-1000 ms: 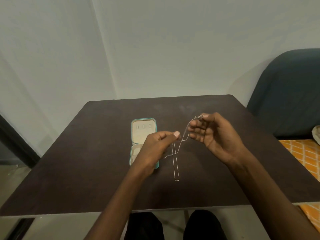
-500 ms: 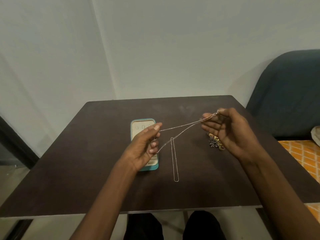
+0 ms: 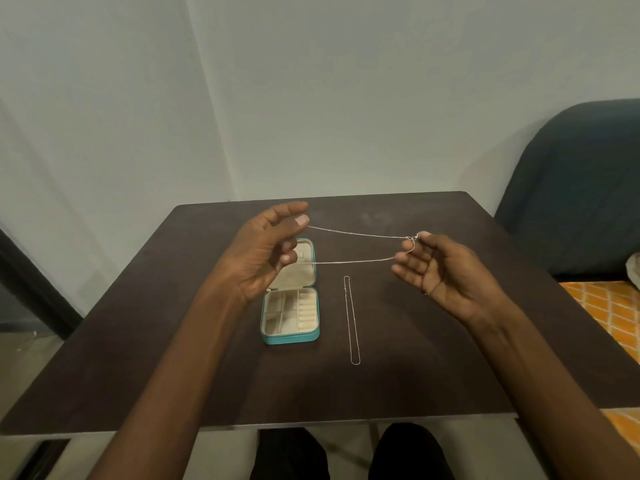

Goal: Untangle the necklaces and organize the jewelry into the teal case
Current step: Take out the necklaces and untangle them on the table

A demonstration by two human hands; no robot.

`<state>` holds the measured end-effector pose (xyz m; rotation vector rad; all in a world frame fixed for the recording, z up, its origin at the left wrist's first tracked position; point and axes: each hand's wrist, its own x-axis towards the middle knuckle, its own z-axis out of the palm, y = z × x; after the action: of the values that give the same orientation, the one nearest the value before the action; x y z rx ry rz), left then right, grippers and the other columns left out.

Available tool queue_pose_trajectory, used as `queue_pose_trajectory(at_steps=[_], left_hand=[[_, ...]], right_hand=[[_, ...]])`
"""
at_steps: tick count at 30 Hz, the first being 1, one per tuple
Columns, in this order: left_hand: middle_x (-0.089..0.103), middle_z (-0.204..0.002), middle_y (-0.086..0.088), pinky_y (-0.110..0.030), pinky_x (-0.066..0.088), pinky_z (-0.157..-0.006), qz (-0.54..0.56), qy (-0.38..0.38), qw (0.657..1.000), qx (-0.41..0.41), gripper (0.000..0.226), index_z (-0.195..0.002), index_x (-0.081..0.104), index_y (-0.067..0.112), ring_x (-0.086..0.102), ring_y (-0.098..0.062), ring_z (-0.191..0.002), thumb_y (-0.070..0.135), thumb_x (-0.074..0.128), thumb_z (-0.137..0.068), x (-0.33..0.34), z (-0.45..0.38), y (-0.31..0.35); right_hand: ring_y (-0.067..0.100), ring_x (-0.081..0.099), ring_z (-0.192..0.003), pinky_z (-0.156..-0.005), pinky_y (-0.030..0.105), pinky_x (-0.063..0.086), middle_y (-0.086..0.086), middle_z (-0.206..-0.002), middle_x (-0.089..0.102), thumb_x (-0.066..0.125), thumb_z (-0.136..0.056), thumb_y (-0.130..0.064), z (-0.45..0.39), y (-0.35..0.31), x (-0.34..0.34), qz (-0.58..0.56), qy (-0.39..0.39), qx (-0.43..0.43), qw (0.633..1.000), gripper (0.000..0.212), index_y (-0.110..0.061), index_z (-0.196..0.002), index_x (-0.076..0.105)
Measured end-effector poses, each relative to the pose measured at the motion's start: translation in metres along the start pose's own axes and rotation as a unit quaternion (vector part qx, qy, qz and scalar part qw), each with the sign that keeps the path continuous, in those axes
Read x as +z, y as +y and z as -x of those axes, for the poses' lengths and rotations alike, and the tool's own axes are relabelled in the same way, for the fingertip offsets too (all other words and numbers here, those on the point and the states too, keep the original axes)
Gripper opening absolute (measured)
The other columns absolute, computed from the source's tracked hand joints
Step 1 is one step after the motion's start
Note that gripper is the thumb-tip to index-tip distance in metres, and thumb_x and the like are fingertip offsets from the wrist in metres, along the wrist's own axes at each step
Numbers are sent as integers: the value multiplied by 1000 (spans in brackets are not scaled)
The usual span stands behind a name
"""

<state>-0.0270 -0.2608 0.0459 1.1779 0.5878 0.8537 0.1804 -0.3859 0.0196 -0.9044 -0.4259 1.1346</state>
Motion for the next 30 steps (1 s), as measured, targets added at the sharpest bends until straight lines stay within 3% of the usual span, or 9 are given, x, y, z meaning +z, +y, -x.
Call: queue_pose_trajectory(at_steps=[4, 8, 13, 15, 18, 23, 25, 27, 30], left_hand=[[39, -57, 4, -17, 33, -41, -160, -11, 986, 45, 27, -102, 65, 17, 32, -5, -44, -2, 62, -83, -7, -1, 2], [44, -64, -7, -14, 37, -48, -348, 18, 933, 85, 21, -100, 66, 22, 41, -9, -50, 7, 63, -85, -5, -2, 1], [69, -84, -10, -34, 50, -71, -387, 45, 908, 154, 10, -85, 69, 29, 58, -26, -73, 21, 65, -83, 12, -5, 6], [69, -77, 1, -32, 50, -68, -402, 38, 896, 185, 6, -79, 69, 30, 60, -16, -69, 26, 66, -81, 22, -4, 14], [59, -62, 9, -16, 37, -56, -438, 19, 870, 227, 6, -76, 68, 31, 47, 0, -54, 31, 67, -82, 39, -3, 32], [66, -67, -1, -29, 47, -63, -482, -21, 839, 251, 12, -84, 71, 26, 56, -7, -58, 37, 67, -81, 67, -2, 59], [67, -67, -1, -30, 49, -65, -496, -23, 827, 262, 13, -84, 71, 25, 60, -10, -62, 37, 67, -81, 75, -2, 64], [59, -59, 5, -21, 44, -57, -508, -17, 817, 272, 13, -83, 71, 24, 53, -4, -54, 37, 66, -81, 76, -3, 68], [52, -54, 9, -12, 33, -50, -519, 8, 805, 288, 13, -83, 71, 24, 46, 1, -49, 37, 66, -81, 71, -5, 75]], right_hand=[[9, 57, -51, -59, 27, 57, -1, -62, 63, 46, -93, -4, 3, 1, 1, 42, 0, -23, 999, 17, -9, -98, 61], [7, 51, -48, -55, 23, 53, -2, -59, 56, 43, -91, -5, 4, -1, 2, 6, -18, -4, 1000, 21, -8, -101, 61], [8, 53, -50, -56, 24, 53, -3, -61, 56, 42, -91, -11, 7, -1, 1, -2, -36, 14, 999, 19, -12, -97, 60], [10, 55, -53, -57, 25, 54, -2, -64, 58, 43, -91, -12, 9, 1, 4, 26, -48, -3, 998, 18, -12, -97, 61], [14, 59, -66, -64, 29, 53, 2, -75, 64, 50, -90, -14, 13, 8, 17, 108, -82, -64, 989, 16, -12, -100, 62], [5, 59, -108, -87, 23, 52, -3, -119, 62, 62, -85, -30, 15, 12, 66, 314, -130, -191, 921, 40, -19, -123, 53], [0, 60, -102, -83, 18, 51, -6, -110, 64, 58, -92, -23, 14, 12, 83, 341, -132, -226, 903, 26, -18, -117, 55], [2, 61, -74, -67, 19, 49, -6, -82, 64, 53, -94, -21, 14, 12, 87, 345, -112, -238, 901, 10, -18, -98, 62], [-3, 50, -54, -54, 14, 41, -15, -54, 55, 52, -94, -24, 16, 16, 70, 361, -93, -224, 900, 19, -19, -83, 67]])
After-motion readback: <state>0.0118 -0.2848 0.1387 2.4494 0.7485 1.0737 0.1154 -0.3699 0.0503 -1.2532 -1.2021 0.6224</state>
